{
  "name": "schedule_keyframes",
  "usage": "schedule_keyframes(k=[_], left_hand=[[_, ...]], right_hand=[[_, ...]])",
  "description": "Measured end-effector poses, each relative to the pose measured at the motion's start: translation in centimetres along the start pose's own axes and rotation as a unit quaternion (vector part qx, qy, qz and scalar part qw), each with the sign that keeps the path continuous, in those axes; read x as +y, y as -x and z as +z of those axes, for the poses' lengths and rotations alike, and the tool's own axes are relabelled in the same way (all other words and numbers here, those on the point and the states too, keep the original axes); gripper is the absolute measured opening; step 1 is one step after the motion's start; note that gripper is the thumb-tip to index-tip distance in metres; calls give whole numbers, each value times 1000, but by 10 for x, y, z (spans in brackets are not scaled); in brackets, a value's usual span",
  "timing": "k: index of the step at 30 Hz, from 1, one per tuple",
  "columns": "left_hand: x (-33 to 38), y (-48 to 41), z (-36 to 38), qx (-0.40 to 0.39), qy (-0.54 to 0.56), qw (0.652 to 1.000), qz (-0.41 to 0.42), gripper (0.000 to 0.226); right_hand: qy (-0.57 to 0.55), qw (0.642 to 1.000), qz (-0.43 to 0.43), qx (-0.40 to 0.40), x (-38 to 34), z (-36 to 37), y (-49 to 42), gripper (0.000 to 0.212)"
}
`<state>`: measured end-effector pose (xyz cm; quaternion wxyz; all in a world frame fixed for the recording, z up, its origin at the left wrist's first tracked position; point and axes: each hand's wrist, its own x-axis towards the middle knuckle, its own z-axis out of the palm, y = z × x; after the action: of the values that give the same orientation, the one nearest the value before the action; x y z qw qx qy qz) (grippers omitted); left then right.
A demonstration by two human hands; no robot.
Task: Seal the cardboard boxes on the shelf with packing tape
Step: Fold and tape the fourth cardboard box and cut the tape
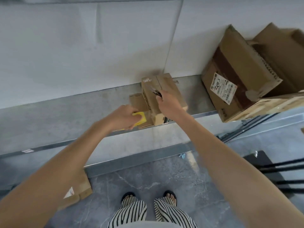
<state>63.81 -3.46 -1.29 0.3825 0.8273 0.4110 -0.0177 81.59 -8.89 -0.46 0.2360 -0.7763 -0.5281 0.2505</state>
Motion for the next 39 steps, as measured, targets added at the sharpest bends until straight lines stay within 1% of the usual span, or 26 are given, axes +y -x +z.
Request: schedule_keyframes(k=[3, 6, 7, 8, 11, 13, 16, 17, 19, 20, 22, 24, 26, 28, 30, 32, 34, 36, 39], left_hand=[[-13, 2, -12, -26, -8, 999, 27, 32], [-15, -1, -16, -41, 6, 998, 46, 23], [-15, -1, -17, -39, -6, 998, 52, 19], [-15, -2, -18, -34, -25, 997, 57, 20], [-15, -2, -20, -12, -105, 993, 58, 31], [-16, 0, -21, -1, -153, 987, 48, 41], [-19, 2, -23, 13, -195, 980, 28, 57], [-21, 2, -22, 19, -201, 979, 32, 57], [-24, 3, -21, 11, -155, 986, 55, 44], [-25, 4, -22, -6, -117, 991, 69, 36], [-26, 5, -26, -49, -45, 994, 86, 26], [-27, 6, -30, -76, -3, 993, 87, 23], [-27, 6, -32, -85, 7, 993, 83, 22], [-26, 6, -32, -91, 18, 992, 80, 21], [-28, 7, -34, -95, 41, 991, 81, 21], [-30, 6, -36, -100, 61, 990, 81, 22], [-33, 5, -36, -103, 72, 989, 77, 20], [-35, 4, -35, -99, 71, 990, 74, 17], [-39, 3, -33, -90, 67, 990, 80, 16]], right_hand=[[2, 1000, 8, 15, -1, 5, 2, 33], [11, 999, 20, 37, -1, 8, 4, 36], [17, 999, 23, 45, -1, 9, 5, 36], [25, 998, 24, 55, -2, 10, 6, 35], [34, 996, 26, 79, -5, 14, 8, 31], [36, 995, 31, 86, -5, 16, 11, 29], [53, 993, 39, 96, -6, 18, 12, 31], [56, 993, 42, 99, -7, 19, 12, 31], [42, 993, 46, 102, -8, 19, 11, 30], [26, 993, 49, 103, -9, 17, 11, 29], [-14, 992, 50, 119, -14, 13, 12, 29], [-34, 987, 35, 151, -19, 10, 15, 30], [-36, 981, 17, 190, -25, 8, 24, 27], [-66, 972, 17, 227, -31, 10, 37, 24], [-130, 961, 33, 242, -35, 15, 53, 33], [-197, 952, 65, 223, -36, 26, 71, 37], [-225, 950, 98, 194, -33, 42, 87, 39], [-252, 944, 142, 158, -30, 60, 99, 37], [-341, 911, 216, 84, -29, 77, 110, 29]])
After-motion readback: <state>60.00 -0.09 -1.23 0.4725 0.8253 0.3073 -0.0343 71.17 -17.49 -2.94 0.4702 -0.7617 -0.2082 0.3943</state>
